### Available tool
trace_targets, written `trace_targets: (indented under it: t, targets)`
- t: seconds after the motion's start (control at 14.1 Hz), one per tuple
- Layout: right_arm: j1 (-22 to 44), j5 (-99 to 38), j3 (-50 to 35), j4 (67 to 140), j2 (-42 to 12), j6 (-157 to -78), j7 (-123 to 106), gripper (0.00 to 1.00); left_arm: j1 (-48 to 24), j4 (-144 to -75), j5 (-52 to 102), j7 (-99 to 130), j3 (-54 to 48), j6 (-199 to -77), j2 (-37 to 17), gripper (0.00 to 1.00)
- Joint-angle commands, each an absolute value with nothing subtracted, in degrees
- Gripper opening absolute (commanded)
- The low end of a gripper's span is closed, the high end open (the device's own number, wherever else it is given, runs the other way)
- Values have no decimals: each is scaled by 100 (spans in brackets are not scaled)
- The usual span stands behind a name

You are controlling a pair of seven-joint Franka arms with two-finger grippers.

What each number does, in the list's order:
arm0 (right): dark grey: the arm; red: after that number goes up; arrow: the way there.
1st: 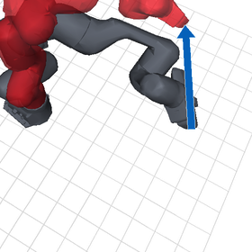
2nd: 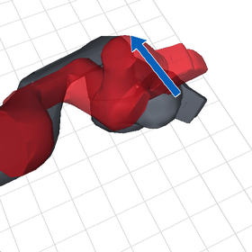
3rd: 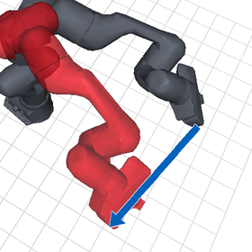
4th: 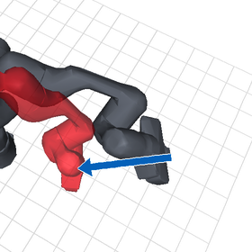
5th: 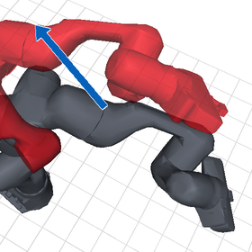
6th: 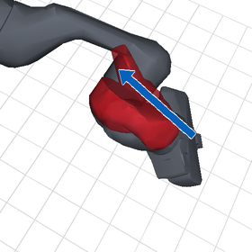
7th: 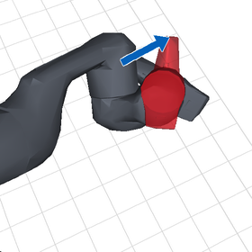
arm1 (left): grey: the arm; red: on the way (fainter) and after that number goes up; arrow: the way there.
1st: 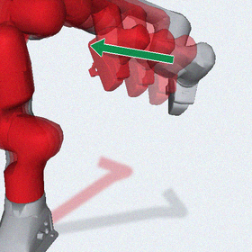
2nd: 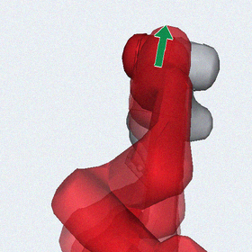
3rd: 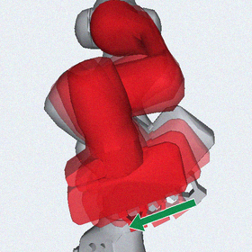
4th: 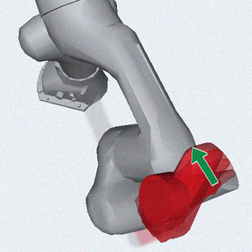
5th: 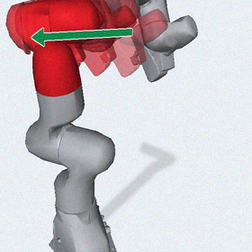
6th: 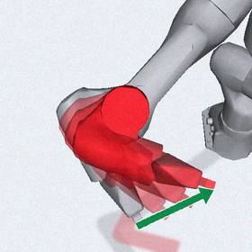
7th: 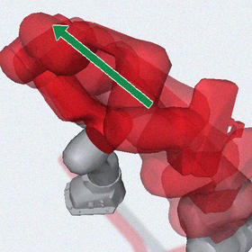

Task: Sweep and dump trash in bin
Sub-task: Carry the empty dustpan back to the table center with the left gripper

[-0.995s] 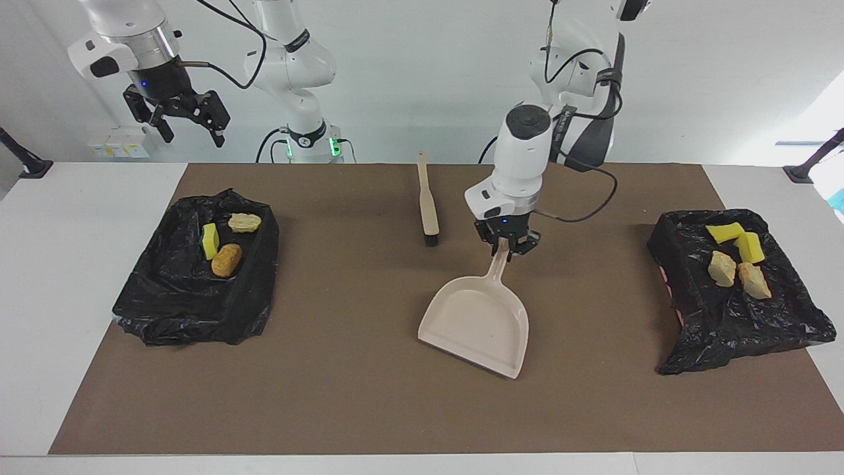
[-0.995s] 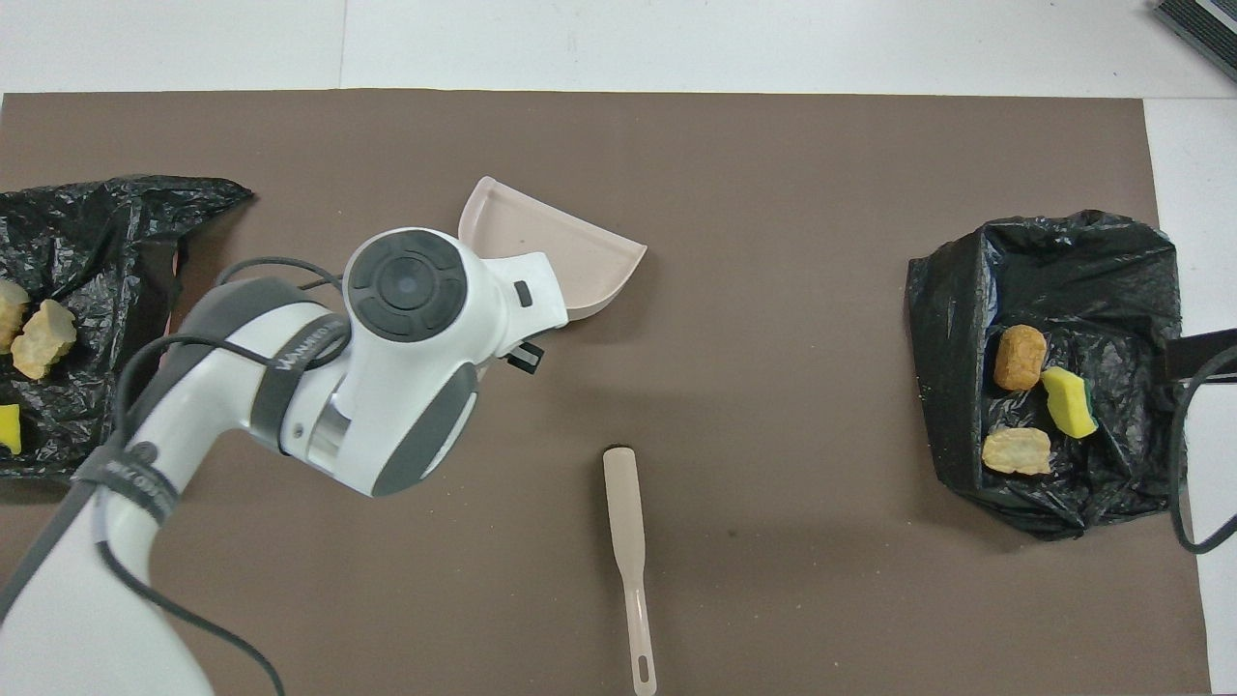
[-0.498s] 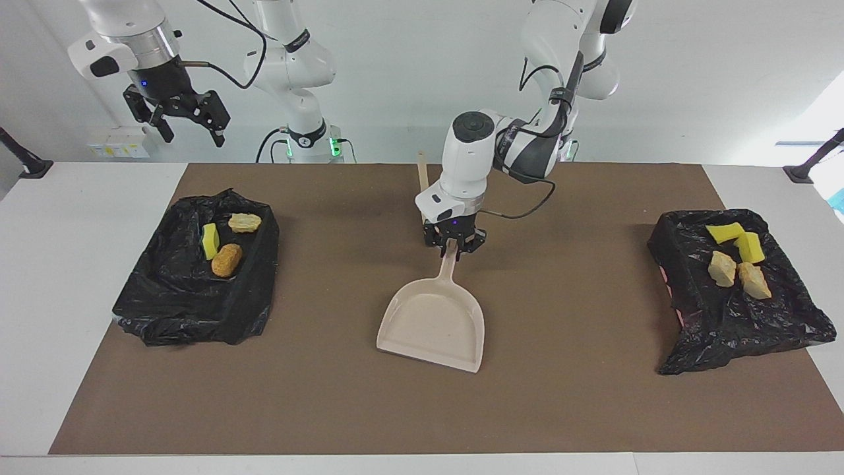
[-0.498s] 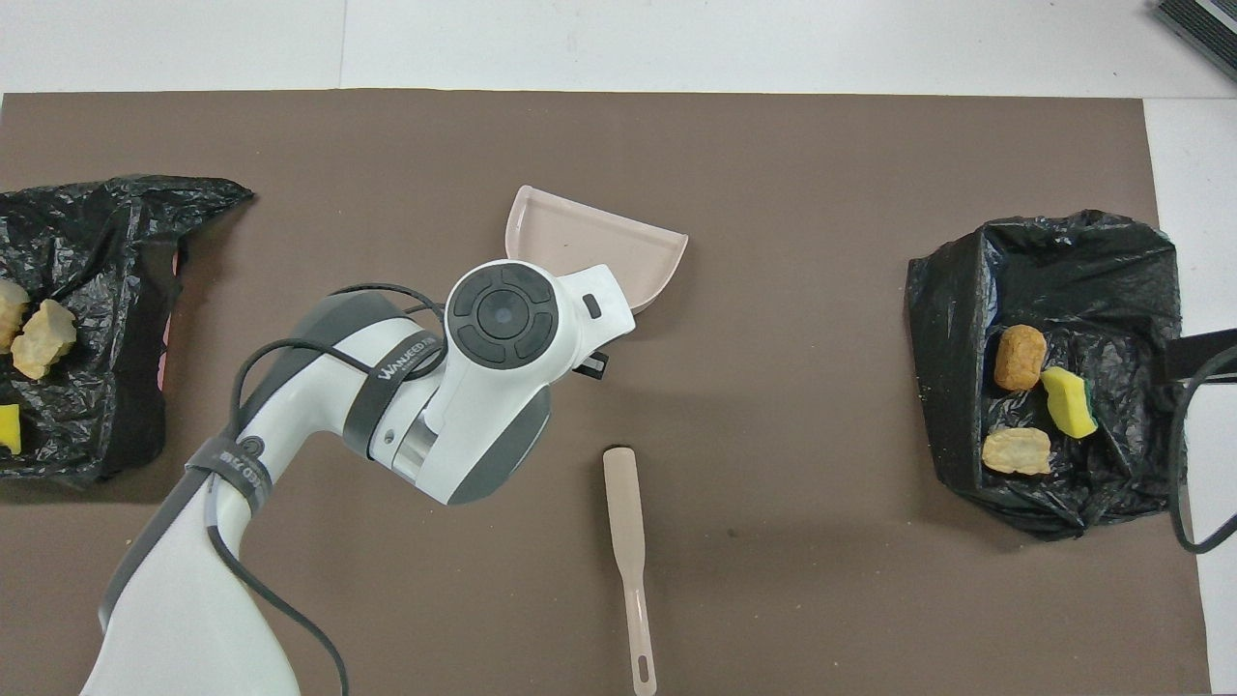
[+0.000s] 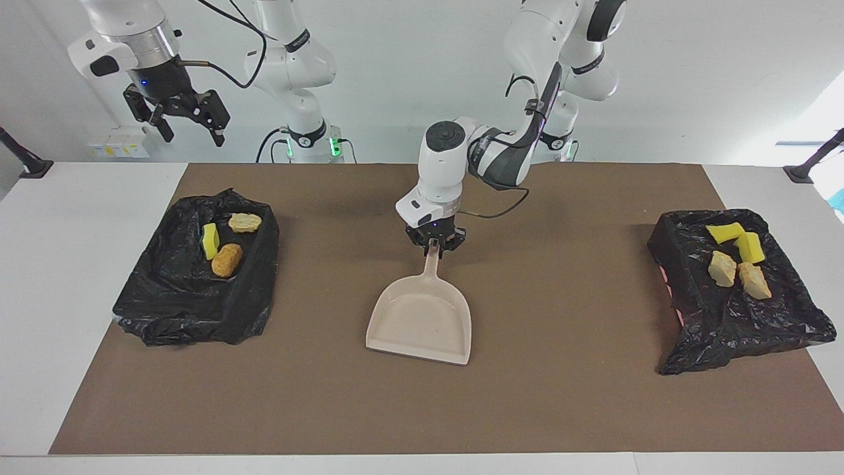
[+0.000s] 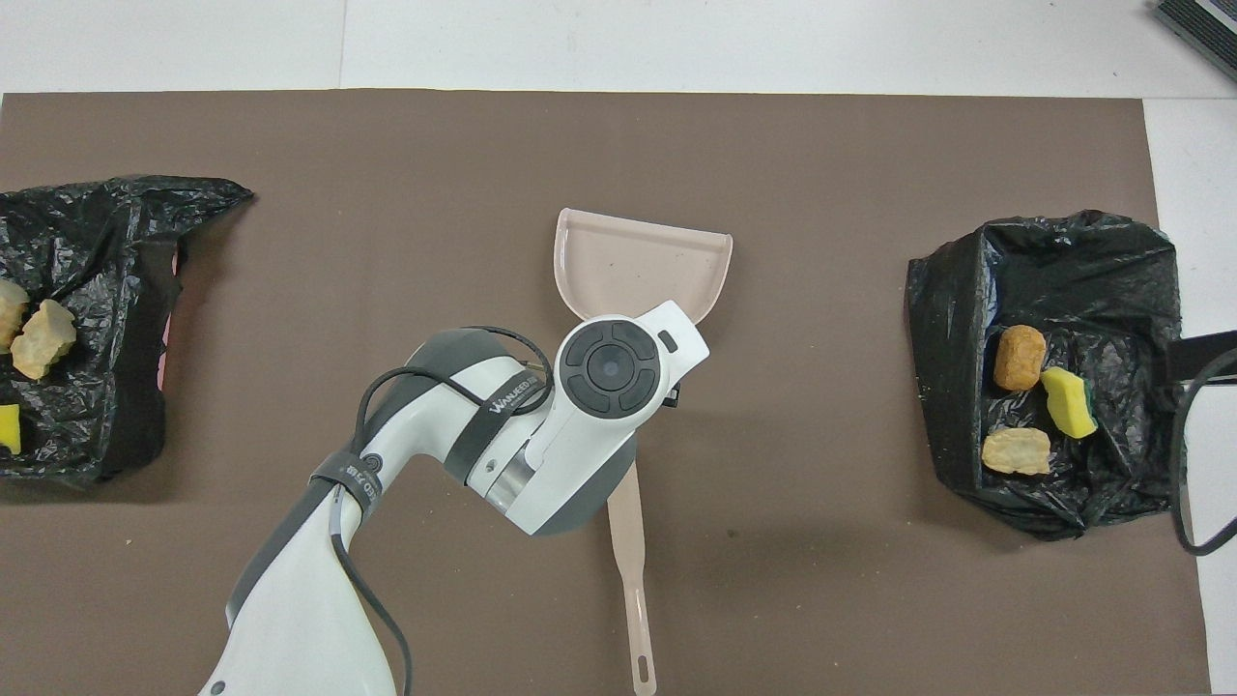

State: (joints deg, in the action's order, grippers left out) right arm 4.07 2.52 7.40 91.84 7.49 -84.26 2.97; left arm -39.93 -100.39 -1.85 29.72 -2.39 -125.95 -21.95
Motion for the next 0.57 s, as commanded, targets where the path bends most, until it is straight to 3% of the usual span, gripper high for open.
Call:
trace_targets:
  t: [0.0, 0.07, 0.5]
  targets:
    - [343, 299, 721, 9369, 896, -8508, 123, 100, -3938, -10055, -105, 3067, -193, -12332, -2189, 71]
    - [343, 299, 721, 9369, 896, -8508, 123, 100, -3868, -10055, -105, 3015, -185, -12218, -2145, 100]
    - [413, 387, 703, 9395, 905, -8543, -156, 100, -3200, -10028, -114, 2875, -185, -11805, -1723, 100]
